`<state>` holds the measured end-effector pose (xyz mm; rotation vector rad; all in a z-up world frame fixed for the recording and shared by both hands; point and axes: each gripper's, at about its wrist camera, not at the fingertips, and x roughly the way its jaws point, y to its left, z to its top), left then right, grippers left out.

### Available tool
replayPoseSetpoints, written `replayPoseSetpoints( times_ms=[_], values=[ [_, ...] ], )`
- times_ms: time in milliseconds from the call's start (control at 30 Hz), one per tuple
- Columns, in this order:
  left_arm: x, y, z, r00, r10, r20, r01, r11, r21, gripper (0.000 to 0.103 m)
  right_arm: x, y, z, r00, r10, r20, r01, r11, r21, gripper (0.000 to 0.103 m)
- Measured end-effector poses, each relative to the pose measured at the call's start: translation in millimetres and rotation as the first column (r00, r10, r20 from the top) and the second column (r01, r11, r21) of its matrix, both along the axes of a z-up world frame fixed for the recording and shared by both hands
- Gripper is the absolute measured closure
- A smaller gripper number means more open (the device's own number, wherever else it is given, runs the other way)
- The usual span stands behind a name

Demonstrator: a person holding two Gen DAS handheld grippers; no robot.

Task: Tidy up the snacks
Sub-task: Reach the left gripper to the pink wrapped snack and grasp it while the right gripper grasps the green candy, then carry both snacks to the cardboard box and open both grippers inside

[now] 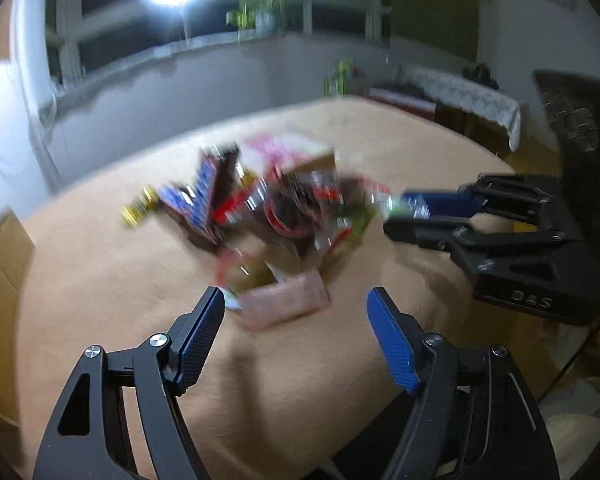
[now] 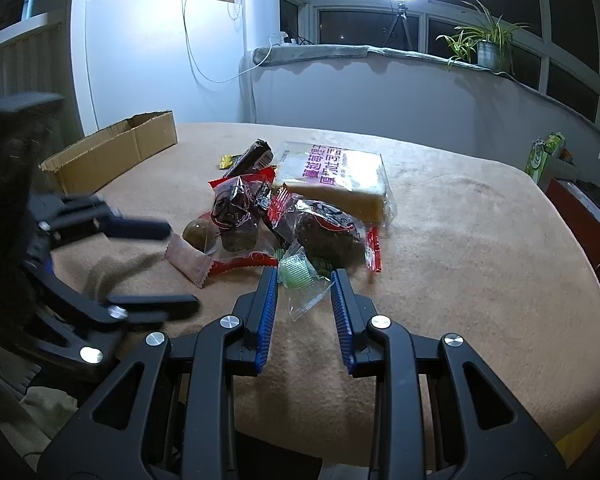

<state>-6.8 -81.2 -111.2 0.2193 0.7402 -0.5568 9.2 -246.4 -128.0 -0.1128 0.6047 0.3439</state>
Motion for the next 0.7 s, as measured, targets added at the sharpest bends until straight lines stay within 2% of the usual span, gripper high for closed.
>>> replayPoseSetpoints(
  times_ms=[33,67,100,167,433,700],
  values=[
    [4.5,-1.1,-3.7,0.999,0.022,-0.033,-0.023,1.000,-0.015,0.033,-0.2,-1.4,-1.0,1.000,-0.002,-0.001,0.002,1.000,0.002,0.074],
    [8.1,-2.1,-7.4,0.997,0.061,-0.050,-0.062,0.998,-0.014,0.043,-0.1,-2.7,-1.8,1.000,-0.004,-0.003,0.004,1.000,0.004,0.074],
    [8.8,-1.8,-8.1,0.995,0.094,-0.035,-0.094,0.996,-0.011,0.058,-0.2,-3.8,-2.5,1.000,-0.006,-0.004,0.006,1.000,0.006,0.074],
    [10.1,-0.1,-7.2,0.992,0.120,-0.028,-0.120,0.993,-0.018,0.069,-0.3,-5.7,-4.5,1.000,-0.010,-0.007,0.010,1.000,0.009,0.074],
    [7.7,12.7,-3.8,0.990,0.135,-0.033,-0.137,0.989,-0.056,0.071,-1.1,-10.4,-4.0,1.000,-0.024,-0.001,0.024,1.000,0.021,0.074],
    [1.5,39.7,11.7,0.981,0.191,-0.018,-0.192,0.975,-0.114,0.071,-5.2,-7.4,14.6,0.999,-0.035,0.039,0.034,0.999,0.033,0.074]
  ],
)
